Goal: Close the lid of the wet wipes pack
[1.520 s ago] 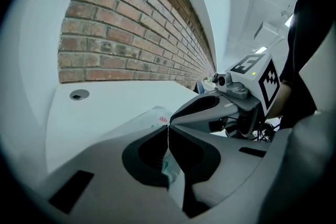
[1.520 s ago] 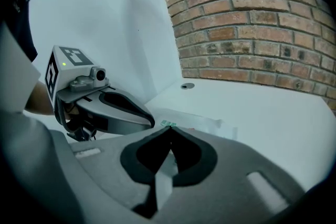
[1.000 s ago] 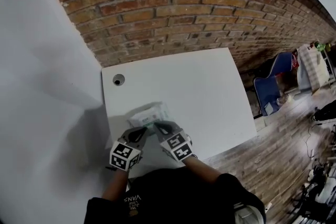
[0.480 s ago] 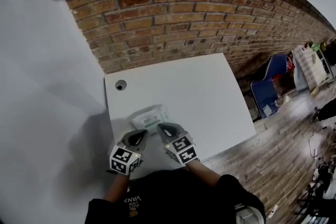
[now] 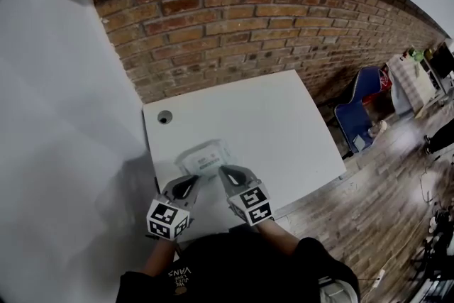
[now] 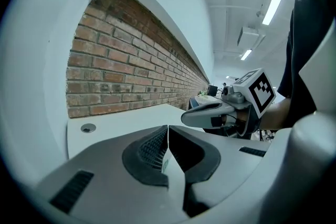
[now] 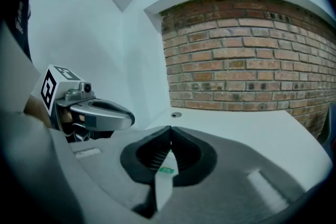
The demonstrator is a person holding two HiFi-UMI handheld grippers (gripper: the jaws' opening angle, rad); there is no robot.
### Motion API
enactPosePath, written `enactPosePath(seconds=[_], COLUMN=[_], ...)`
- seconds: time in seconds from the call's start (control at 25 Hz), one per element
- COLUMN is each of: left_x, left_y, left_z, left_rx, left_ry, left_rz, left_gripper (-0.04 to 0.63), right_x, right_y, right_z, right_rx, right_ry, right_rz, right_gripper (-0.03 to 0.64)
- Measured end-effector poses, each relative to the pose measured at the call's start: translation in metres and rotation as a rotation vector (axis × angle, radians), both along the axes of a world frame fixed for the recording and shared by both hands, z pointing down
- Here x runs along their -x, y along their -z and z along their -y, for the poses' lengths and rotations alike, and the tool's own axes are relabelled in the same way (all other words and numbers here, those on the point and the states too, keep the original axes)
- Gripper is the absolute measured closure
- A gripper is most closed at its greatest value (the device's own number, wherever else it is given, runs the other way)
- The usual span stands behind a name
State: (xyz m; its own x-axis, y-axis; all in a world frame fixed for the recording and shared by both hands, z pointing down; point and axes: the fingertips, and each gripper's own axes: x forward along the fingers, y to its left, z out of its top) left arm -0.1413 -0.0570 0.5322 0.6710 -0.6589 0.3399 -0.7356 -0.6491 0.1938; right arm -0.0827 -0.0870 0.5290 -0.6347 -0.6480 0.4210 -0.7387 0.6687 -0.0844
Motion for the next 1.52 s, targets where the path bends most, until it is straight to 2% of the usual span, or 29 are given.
enactPosePath(seconds=[0.44, 0.68, 1.52], left_x=[0.005, 0.002, -0.049], left_y=[0.021, 0.036, 0.068], left_z=[-0.009, -0.011, -0.055], left_rx=[-0.058, -0.102, -0.184], left_ry=[0.01, 0.055, 0.18], left_rz=[-0.02, -0.018, -0.016], left_gripper=[0.594, 0.594, 0.594], right_x=[-0.008, -0.018, -0.085], right_y=[0.02, 0.037, 0.077], right_z=[-0.009, -0.008, -0.043], right_rx=[-0.044, -0.077, -0.145], right_ry=[-0.026, -0.012, 0.061], right_rz=[0.015, 0.048, 0.099], right_gripper=[0.62, 0.62, 0.62])
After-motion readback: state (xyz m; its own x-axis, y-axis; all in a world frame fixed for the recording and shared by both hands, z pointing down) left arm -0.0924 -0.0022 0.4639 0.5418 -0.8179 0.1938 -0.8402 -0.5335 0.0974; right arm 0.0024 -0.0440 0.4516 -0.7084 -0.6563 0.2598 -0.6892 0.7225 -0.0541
